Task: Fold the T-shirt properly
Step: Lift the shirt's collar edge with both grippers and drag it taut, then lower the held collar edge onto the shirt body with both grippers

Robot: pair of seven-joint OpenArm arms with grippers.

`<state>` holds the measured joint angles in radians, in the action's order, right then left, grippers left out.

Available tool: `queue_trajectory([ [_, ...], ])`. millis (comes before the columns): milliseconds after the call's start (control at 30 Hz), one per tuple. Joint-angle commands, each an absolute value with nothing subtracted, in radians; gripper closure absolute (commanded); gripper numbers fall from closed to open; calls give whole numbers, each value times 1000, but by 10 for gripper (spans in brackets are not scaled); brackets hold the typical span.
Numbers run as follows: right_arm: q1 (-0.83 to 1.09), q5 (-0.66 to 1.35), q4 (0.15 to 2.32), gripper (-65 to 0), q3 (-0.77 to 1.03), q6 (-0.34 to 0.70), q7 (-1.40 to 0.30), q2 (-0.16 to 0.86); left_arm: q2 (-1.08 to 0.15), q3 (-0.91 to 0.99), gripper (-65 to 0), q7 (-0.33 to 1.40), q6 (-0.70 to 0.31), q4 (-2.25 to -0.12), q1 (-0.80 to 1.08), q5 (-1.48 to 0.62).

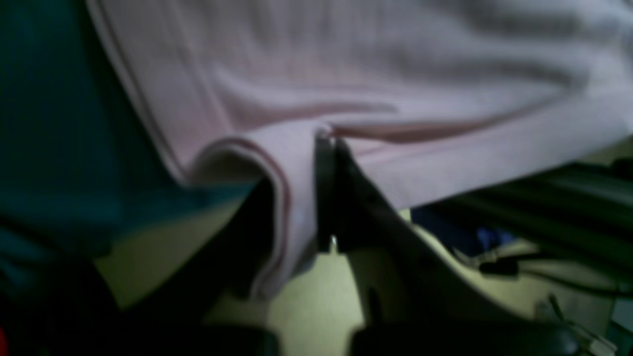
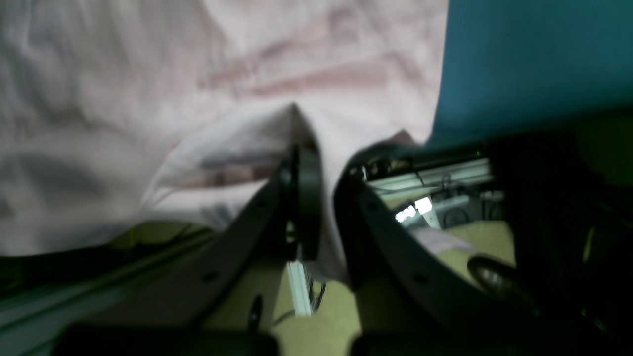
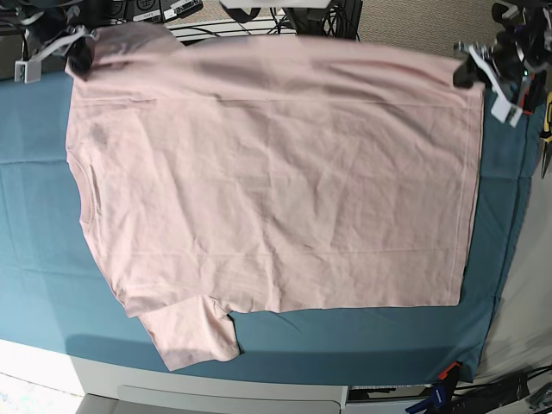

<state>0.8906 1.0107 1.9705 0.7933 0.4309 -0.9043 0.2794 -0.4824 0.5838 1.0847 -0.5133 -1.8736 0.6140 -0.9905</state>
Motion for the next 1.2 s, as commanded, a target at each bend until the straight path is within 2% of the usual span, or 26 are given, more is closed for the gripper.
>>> queue_trajectory([
  [0,879,1007,1983,0,809,430,-877,291,-500,594,0,1073,-514,-1887,604,-999],
  [300,628,849,1983,0,785,429,-829,291,-499,501,0,1016,-513,-1874,493,-928],
  [567,450,626,1981,0,597,387,-792,291,-500,370,0,997,-450,-1858,352,-803],
  [733,453,612,1981,0,530,388,-808,290,-530,450,0,1032,-445,-1859,366,-825],
  [833,455,612,1981,0,532,387,-817,291,-550,550,0,1056,-453,-1867,405,-922],
  [933,469,629,1982,0,532,387,-830,291,-552,677,0,1114,-523,-1899,472,-1063],
  [1000,488,655,1982,0,532,388,-845,291,-551,746,0,1119,-525,-1931,530,-1114],
  [1167,527,665,1982,0,532,388,-878,291,-551,829,0,1118,-525,-2003,606,-1131],
])
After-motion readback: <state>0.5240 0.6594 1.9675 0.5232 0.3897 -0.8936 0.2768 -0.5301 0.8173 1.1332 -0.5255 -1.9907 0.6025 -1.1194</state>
